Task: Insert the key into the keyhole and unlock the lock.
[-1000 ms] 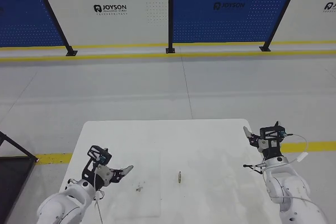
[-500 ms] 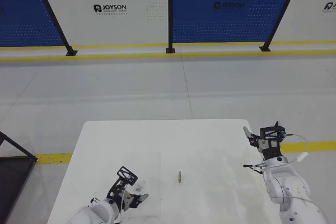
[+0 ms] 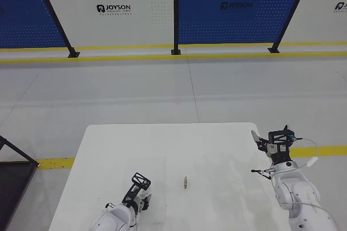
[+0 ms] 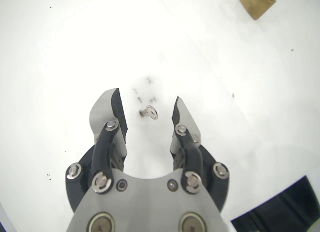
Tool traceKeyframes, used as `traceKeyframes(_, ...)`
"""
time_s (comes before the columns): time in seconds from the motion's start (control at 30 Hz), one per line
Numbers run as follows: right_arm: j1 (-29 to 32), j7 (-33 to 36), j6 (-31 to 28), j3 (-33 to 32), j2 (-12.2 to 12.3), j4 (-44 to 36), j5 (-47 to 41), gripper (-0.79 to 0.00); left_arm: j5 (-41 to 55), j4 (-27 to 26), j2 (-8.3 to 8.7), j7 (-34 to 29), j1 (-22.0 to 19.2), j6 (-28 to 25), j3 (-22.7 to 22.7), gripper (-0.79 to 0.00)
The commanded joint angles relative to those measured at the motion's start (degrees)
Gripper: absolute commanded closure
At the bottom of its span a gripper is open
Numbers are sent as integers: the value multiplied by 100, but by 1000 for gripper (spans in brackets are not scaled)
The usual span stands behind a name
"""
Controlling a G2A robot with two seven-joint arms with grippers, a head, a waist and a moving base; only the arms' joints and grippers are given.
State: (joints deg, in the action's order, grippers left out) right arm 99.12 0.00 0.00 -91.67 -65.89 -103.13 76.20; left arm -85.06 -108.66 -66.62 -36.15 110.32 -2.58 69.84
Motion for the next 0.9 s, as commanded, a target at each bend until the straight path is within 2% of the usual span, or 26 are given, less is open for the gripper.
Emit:
traceKeyframes(0.0,0,0,0,0,0,0,0,-785,-20,30,-5,0,-22,25,-36,-391)
traceKeyframes(0.17,0,0,0,0,0,0,0,-785,-149,89,-9,32,-75,108,-79,-342)
traceKeyframes(0.2,0,0,0,0,0,0,0,-785,-156,99,-11,39,-71,125,-88,-271)
traceKeyframes(0.3,0,0,0,0,0,0,0,-785,-153,83,-10,31,-47,132,-94,-234)
traceKeyframes(0.43,0,0,0,0,0,0,0,-785,-150,56,-3,-6,-10,94,-82,-234)
traceKeyframes(0.47,0,0,0,0,0,0,0,-785,-159,52,-1,-12,-2,87,-79,-197)
traceKeyframes(0.63,0,0,0,0,0,0,0,-785,-172,44,3,-21,16,87,-79,-219)
traceKeyframes(0.8,0,0,0,0,0,0,0,-785,-156,51,5,-38,20,92,-75,-166)
traceKeyframes(0.87,0,0,0,0,0,0,0,-785,-146,48,6,-32,26,90,-73,-169)
